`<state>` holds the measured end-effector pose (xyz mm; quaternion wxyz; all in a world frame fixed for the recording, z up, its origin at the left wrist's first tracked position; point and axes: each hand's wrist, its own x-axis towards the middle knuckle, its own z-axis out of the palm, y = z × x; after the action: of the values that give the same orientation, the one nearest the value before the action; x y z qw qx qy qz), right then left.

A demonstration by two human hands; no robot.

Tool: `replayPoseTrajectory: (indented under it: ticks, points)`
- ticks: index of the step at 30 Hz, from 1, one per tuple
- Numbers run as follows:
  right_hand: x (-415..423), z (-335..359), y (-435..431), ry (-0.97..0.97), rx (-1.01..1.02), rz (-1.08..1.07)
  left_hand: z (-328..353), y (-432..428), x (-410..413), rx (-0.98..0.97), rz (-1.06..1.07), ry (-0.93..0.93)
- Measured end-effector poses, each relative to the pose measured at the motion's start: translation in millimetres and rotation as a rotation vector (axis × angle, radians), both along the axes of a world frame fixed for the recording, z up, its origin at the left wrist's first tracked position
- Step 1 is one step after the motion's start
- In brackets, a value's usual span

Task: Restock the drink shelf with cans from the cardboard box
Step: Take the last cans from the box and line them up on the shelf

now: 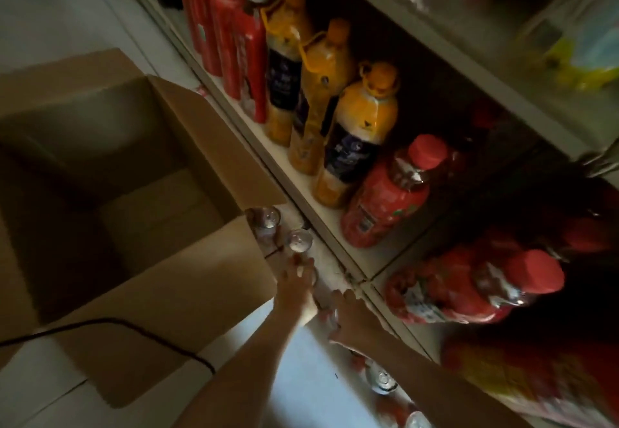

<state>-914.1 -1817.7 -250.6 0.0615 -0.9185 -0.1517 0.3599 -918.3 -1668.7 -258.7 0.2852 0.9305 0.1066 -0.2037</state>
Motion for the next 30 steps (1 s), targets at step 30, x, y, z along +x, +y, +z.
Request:
replayPoseTrajectory:
  ticks: [30]
  points:
    - [-35.0, 635.9, 17.2, 0.191, 0.479, -0.229, 629.3, 73.6, -62.5, -0.975, 0.517, 0.002]
